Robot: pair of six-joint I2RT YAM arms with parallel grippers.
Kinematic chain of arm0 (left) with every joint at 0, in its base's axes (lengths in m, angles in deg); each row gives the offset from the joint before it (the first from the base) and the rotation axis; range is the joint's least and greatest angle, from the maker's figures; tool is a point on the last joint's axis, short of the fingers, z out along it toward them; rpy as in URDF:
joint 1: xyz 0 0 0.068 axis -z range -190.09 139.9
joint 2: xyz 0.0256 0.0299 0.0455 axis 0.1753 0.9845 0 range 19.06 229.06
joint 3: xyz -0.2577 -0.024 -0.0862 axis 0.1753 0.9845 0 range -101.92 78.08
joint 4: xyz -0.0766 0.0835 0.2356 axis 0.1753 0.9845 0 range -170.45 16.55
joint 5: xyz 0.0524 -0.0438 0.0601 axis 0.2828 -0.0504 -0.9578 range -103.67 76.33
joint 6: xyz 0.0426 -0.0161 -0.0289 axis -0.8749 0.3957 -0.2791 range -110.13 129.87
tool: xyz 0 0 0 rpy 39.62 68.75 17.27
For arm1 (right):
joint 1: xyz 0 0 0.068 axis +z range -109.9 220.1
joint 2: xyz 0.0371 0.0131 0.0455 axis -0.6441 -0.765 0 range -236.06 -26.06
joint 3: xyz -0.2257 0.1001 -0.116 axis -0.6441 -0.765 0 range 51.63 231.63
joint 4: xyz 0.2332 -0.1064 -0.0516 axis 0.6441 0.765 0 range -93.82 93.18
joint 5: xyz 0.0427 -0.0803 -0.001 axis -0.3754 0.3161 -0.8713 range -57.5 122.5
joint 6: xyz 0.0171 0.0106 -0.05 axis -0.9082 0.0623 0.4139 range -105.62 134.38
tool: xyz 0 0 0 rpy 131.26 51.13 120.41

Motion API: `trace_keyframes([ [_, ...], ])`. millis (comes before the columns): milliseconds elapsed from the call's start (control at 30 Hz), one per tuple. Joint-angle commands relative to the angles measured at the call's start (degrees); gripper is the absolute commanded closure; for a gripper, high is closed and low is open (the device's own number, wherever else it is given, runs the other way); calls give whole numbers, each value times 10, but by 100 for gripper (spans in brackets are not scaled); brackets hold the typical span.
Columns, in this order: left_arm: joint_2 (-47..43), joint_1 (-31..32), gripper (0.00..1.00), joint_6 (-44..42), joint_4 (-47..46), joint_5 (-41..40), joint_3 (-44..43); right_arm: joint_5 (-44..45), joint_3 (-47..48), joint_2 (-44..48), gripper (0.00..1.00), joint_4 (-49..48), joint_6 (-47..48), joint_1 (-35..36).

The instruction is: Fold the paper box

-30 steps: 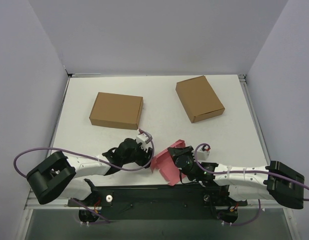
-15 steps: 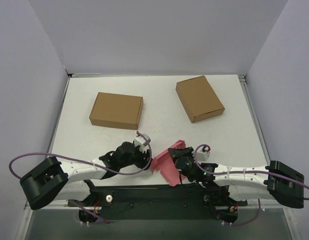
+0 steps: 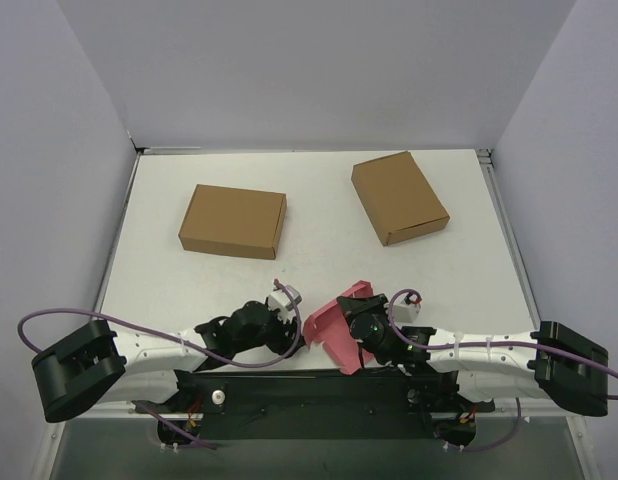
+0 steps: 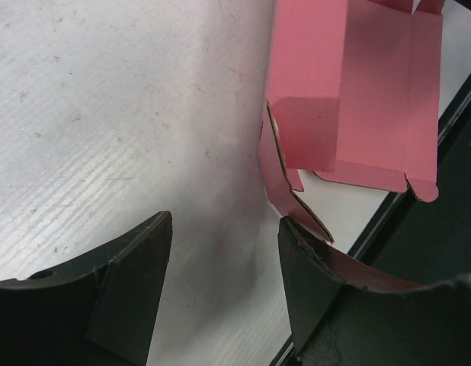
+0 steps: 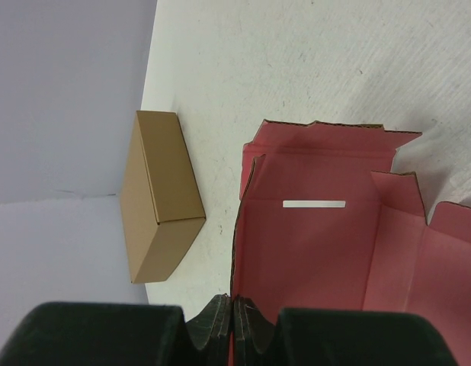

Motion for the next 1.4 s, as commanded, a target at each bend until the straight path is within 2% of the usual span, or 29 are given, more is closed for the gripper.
trace_keyframes([
  [0, -11, 17, 33, 10, -51, 4, 8, 32, 0, 1, 100, 24, -3, 5],
  [400, 24, 35, 34, 36, -129, -2, 7, 33, 3, -8, 100, 22, -10, 10],
  [1067, 99, 40, 41, 13, -211, -37, -38, 36, -4, -10, 100, 17, -15, 17],
  [1367, 106, 52, 46, 19, -203, -113, -44, 39, -8, -14, 100, 15, -20, 24],
])
